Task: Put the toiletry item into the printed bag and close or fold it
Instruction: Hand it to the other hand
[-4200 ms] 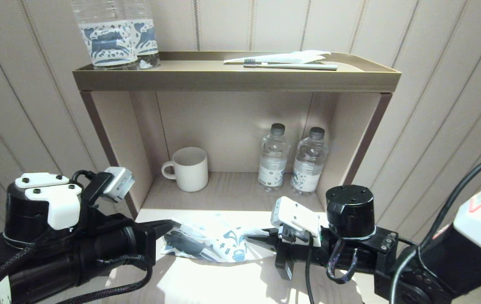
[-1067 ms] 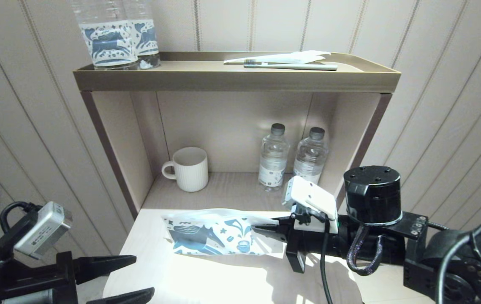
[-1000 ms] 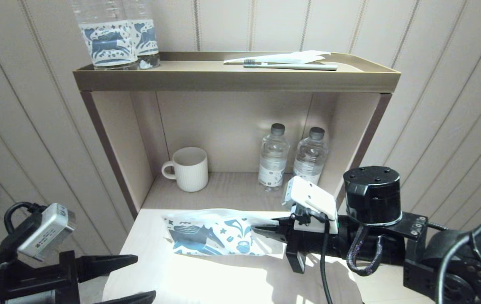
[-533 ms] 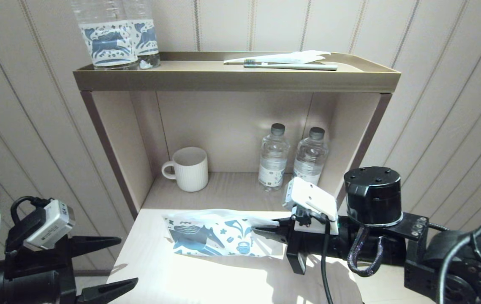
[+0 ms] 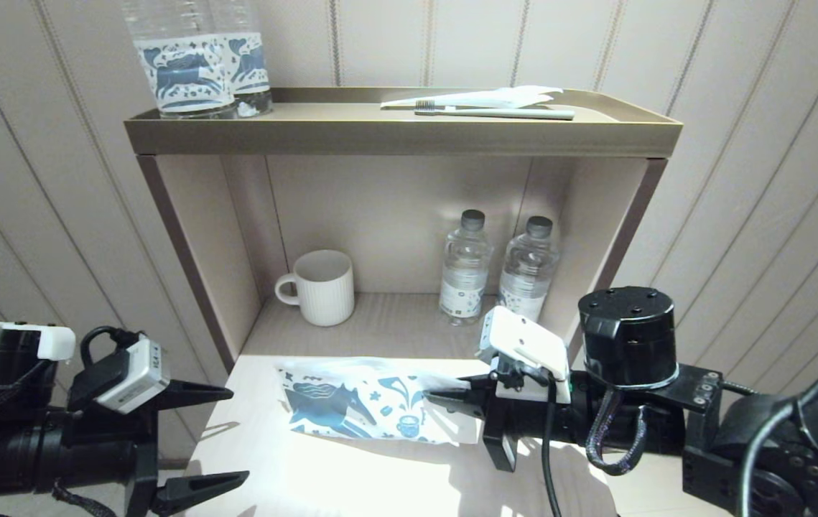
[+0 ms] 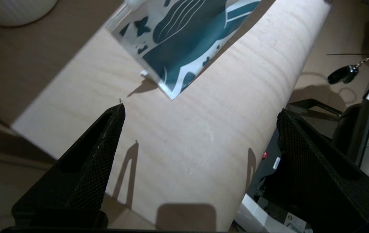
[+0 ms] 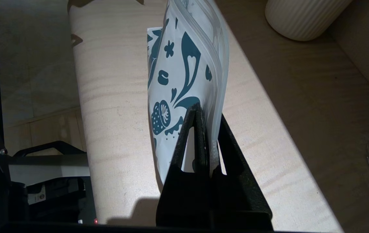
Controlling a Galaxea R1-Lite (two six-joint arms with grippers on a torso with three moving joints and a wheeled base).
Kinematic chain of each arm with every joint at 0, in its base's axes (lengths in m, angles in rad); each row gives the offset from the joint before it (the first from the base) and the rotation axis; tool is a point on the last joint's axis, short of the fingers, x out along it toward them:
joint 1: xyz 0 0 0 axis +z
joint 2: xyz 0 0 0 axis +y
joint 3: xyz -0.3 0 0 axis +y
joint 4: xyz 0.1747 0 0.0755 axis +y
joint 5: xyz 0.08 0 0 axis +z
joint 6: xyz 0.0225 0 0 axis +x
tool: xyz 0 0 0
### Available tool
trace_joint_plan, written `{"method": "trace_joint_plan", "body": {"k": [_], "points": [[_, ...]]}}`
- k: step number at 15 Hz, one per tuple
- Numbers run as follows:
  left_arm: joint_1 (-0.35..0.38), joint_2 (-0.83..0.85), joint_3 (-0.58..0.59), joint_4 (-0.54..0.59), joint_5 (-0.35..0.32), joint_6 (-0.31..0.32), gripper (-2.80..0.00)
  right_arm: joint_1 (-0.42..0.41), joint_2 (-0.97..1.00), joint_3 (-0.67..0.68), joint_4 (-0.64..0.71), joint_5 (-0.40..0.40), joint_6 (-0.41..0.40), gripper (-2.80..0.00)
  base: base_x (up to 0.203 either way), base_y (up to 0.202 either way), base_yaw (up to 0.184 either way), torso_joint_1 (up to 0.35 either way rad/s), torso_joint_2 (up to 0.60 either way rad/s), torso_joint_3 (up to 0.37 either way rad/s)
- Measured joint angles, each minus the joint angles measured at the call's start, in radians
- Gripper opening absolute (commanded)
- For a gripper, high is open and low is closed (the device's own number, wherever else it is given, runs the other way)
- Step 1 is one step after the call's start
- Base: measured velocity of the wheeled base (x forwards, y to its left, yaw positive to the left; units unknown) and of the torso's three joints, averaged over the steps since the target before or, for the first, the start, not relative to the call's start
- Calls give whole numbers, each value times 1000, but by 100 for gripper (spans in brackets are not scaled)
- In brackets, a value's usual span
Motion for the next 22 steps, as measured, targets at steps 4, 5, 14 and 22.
{"method": "trace_joint_plan", "body": {"k": [4, 5, 14, 22], "points": [[-103, 62, -52, -1, -3, 12, 0, 10, 1, 2, 0, -1, 0, -280, 0, 0, 0, 0, 0, 0], [-114, 79, -67, -3, -2, 12, 0, 14, 1, 4, 0, -1, 0, -280, 0, 0, 0, 0, 0, 0], [-67, 172, -126, -9, -1, 62, 0, 18, 1, 9, 0, -1, -10, -280, 0, 0, 0, 0, 0, 0], [-40, 286, -244, 0, -8, 56, 0, 27, -2, 15, 0, -1, -24, -280, 0, 0, 0, 0, 0, 0]]}}
